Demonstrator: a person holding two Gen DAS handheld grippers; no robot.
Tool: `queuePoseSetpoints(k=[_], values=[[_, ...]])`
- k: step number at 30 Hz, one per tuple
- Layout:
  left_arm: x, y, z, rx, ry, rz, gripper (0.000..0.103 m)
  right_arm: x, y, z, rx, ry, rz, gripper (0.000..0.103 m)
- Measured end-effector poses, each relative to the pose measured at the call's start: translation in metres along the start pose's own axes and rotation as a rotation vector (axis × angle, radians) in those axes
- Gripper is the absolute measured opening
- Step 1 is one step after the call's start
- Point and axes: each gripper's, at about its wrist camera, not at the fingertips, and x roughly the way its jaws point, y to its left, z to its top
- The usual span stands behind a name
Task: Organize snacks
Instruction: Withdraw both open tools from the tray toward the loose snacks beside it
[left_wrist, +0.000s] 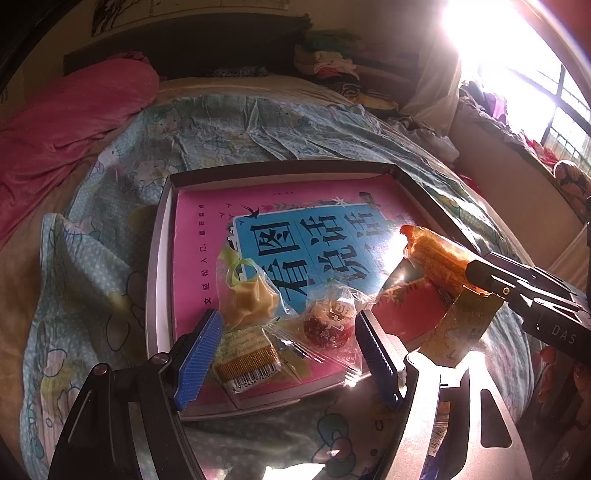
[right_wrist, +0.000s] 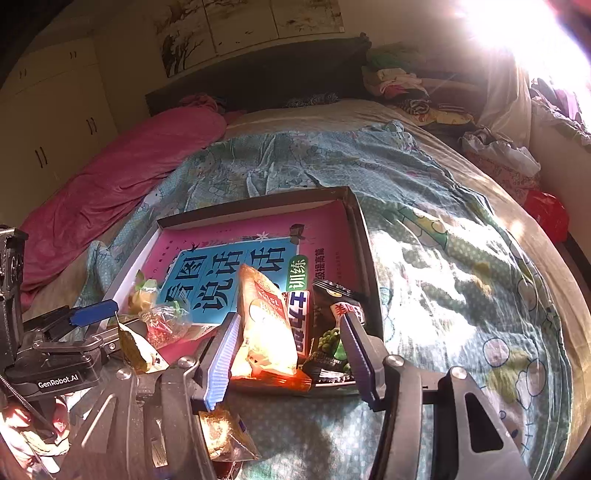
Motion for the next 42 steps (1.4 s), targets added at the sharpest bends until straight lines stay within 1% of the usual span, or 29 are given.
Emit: queuePoseSetpoints(k=[5, 10, 23, 32, 36, 42], values=[[0.001, 0.009, 0.001, -0.036, 0.001, 0.003, 0.076, -0.002, -0.001, 0.005, -0.004, -0.017, -0.025, 0.055], [-0.007, 0.012, 0.003, -0.049, -0.023, -0.010, 0.076, -0.006, -0.005, 0.006, 0.003, -0.025, -0.037, 0.055], [-0.022, 0.008, 0.001, -0.040, -0.046, -0.034, 0.076, -0.015, 0.002, 0.000, -0.017, -0.018, 0.004, 0.055], [-0.034, 0.009, -0.002, -0.057, -0.057, -0.068, 0.076, -0.026, 0.003, 0.001, -0.009, -0.039, 0.026, 0.055], [-0.041, 0.006, -0.005, -0.045, -0.061, -0.078, 0.076, -0.035, 0.004, 0.002, -0.007, -0.061, 0.052, 0.058], [-0.050, -0.002, -0.011, -0.018, -0.063, -0.093, 0.076, -0.045, 0.007, 0.000, -0.009, -0.073, 0.086, 0.060]])
